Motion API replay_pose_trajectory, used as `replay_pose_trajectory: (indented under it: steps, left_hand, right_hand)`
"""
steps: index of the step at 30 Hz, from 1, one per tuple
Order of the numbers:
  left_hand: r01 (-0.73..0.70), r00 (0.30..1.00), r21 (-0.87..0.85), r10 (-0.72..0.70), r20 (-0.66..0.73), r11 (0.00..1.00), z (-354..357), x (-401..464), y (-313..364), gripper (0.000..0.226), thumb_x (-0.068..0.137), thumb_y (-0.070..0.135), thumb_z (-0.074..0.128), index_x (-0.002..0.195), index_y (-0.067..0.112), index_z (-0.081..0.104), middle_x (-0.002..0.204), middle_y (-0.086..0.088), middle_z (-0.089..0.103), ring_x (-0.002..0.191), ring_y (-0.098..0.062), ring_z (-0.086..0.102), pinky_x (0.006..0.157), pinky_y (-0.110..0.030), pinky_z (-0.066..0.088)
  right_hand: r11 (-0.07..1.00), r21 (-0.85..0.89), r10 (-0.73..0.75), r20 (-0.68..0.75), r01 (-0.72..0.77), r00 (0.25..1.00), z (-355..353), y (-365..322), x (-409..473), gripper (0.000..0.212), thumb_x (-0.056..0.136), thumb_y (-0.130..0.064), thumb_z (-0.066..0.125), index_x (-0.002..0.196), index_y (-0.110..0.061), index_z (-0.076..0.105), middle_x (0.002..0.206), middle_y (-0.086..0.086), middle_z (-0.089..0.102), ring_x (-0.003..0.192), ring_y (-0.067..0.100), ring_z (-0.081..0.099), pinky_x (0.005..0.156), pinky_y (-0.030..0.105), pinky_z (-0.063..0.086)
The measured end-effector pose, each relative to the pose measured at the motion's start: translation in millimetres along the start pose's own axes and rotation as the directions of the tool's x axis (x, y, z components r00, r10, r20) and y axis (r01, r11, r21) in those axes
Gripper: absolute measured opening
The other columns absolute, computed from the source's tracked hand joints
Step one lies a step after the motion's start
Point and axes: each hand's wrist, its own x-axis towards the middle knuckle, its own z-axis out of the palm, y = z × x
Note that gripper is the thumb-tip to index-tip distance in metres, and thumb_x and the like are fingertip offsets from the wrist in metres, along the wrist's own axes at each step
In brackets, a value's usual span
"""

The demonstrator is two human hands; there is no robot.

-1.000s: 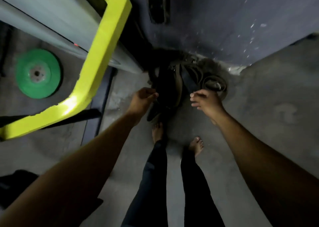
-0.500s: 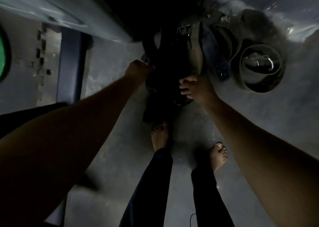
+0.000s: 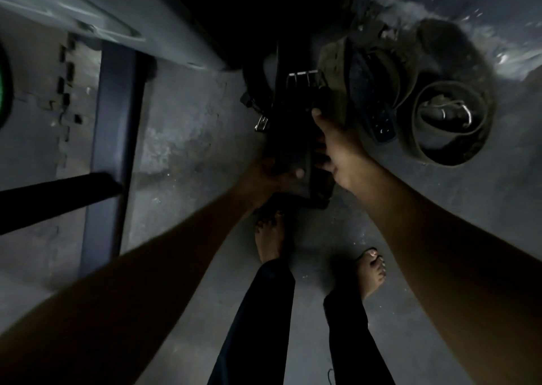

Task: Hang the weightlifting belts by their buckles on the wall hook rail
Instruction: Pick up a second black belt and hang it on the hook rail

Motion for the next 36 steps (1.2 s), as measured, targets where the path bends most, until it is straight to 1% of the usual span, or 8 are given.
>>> replay_pose_trajectory:
  steps: [4, 8, 14, 17, 20, 24, 29, 36]
  left_hand:
    - [-0.031, 0.994, 0.100, 0.020, 0.105, 0.995, 24.3, -12.9, 12.9, 0.030, 0.087, -0.003, 0.075, 0.115, 0.005, 0.066, 0.096, 0.005, 0.071, 0.076, 0.012, 0.068, 0.071, -0.008, 0.053]
    - [0.034, 0.995, 0.017, -0.035, 0.090, 0.999, 37.7, -24.3, 25.6, 0.024, 0.083, 0.022, 0.079, 0.105, 0.020, 0.069, 0.098, 0.003, 0.071, 0.090, -0.009, 0.069, 0.082, -0.025, 0.053]
    - [0.031, 0.997, -0.260, -0.010, 0.082, 0.965, 47.5, -45.7, 92.9, 0.027, 0.104, 0.040, 0.050, 0.115, 0.023, 0.068, 0.113, 0.001, 0.073, 0.110, -0.019, 0.065, 0.106, -0.037, 0.045]
    - [-0.006, 0.992, -0.341, 0.050, 0.119, 0.940, 59.8, -65.8, 131.9, 0.046, 0.103, 0.046, 0.050, 0.134, 0.016, 0.064, 0.129, -0.004, 0.071, 0.122, -0.024, 0.065, 0.101, -0.036, 0.052]
    - [-0.054, 0.992, -0.448, 0.097, 0.075, 0.892, 83.0, -104.2, 173.0, 0.048, 0.104, 0.035, 0.054, 0.138, 0.000, 0.059, 0.138, -0.022, 0.063, 0.114, -0.035, 0.067, 0.091, -0.039, 0.059]
    - [-0.181, 0.981, -0.412, 0.191, -0.017, 0.893, 109.8, -177.3, 221.6, 0.039, 0.106, 0.021, 0.053, 0.129, -0.010, 0.059, 0.128, -0.037, 0.061, 0.099, -0.039, 0.066, 0.085, -0.043, 0.060]
    - [-0.373, 0.918, -0.426, 0.393, -0.043, 0.824, 134.5, -290.4, 289.1, 0.026, 0.106, 0.018, 0.051, 0.120, -0.002, 0.060, 0.099, -0.024, 0.067, 0.073, -0.025, 0.071, 0.068, -0.034, 0.060]
    - [-0.633, 0.757, -0.329, 0.650, -0.072, 0.701, 147.1, -441.8, 363.0, 0.014, 0.104, 0.008, 0.054, 0.104, 0.006, 0.069, 0.096, -0.012, 0.076, 0.079, -0.017, 0.073, 0.074, -0.029, 0.060]
  right_hand:
    - [0.990, -0.057, -0.130, -0.068, 0.126, 0.989, -7.8, -14.0, -8.6, 0.025, 0.094, -0.034, 0.075, 0.116, -0.024, 0.073, 0.116, -0.005, 0.075, 0.115, 0.018, 0.068, 0.101, 0.044, 0.056]
    - [0.958, -0.082, -0.280, -0.083, 0.274, 0.956, -23.3, -14.3, -29.6, 0.006, 0.098, -0.021, 0.070, 0.101, -0.027, 0.071, 0.105, -0.010, 0.074, 0.106, 0.009, 0.069, 0.106, 0.040, 0.055]
    - [0.905, -0.080, -0.422, -0.052, 0.417, 0.905, -53.8, -4.0, -92.0, 0.025, 0.100, -0.020, 0.068, 0.124, -0.014, 0.069, 0.117, -0.001, 0.076, 0.112, 0.015, 0.071, 0.100, 0.033, 0.056]
    - [0.899, -0.103, -0.430, -0.034, 0.425, 0.902, -67.1, -3.0, -134.7, 0.062, 0.093, -0.035, 0.074, 0.146, -0.010, 0.055, 0.139, 0.005, 0.067, 0.128, 0.018, 0.064, 0.112, 0.039, 0.050]
    - [0.876, -0.119, -0.471, 0.000, 0.468, 0.882, -76.4, -12.8, -193.9, 0.066, 0.093, -0.033, 0.075, 0.149, -0.009, 0.051, 0.141, 0.006, 0.066, 0.129, 0.019, 0.063, 0.114, 0.043, 0.049]
    - [0.843, -0.167, -0.514, 0.032, 0.512, 0.857, -92.5, -39.1, -284.4, 0.065, 0.094, -0.035, 0.074, 0.149, -0.009, 0.050, 0.130, -0.004, 0.069, 0.120, 0.013, 0.065, 0.109, 0.039, 0.050]
    - [0.767, -0.156, -0.623, 0.053, 0.622, 0.781, -109.2, -99.5, -402.4, 0.038, 0.091, -0.034, 0.077, 0.124, -0.017, 0.067, 0.116, -0.002, 0.077, 0.111, 0.011, 0.072, 0.100, 0.040, 0.057]
    - [0.659, 0.028, -0.749, 0.111, 0.751, 0.653, -99.7, -190.3, -562.6, 0.022, 0.105, -0.030, 0.056, 0.118, -0.018, 0.069, 0.115, -0.004, 0.077, 0.106, 0.009, 0.073, 0.085, 0.026, 0.059]
